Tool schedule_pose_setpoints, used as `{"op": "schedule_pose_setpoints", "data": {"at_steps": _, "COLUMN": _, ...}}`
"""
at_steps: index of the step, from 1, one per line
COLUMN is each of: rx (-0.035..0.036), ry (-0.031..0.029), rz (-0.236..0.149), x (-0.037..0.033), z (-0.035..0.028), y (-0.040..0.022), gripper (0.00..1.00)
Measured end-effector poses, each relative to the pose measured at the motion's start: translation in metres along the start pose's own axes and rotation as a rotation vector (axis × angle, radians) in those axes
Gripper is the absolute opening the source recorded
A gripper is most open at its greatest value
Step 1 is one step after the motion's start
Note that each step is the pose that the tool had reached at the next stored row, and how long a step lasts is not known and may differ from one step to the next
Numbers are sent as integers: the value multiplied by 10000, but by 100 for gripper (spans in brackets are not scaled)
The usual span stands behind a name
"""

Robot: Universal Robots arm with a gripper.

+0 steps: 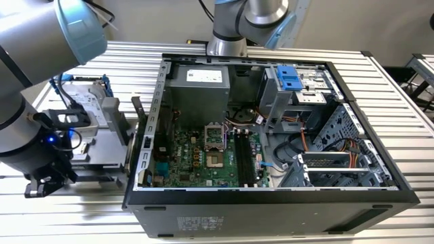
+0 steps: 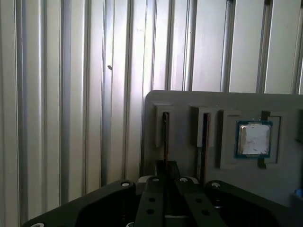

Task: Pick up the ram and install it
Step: 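Pick up the ram and move it above insertion slot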

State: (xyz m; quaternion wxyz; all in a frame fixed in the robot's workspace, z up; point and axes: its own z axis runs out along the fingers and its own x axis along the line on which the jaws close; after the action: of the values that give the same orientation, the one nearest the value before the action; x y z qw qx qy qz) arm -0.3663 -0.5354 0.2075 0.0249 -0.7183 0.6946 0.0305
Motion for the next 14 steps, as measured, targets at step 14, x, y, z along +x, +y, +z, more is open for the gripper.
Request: {"op": "schedule_pose_setpoints", "data": {"at_steps": 14, "rx": 0, "ry": 1, "rz": 20, "x": -10, "z": -128, "y": 1, "gripper": 0}}
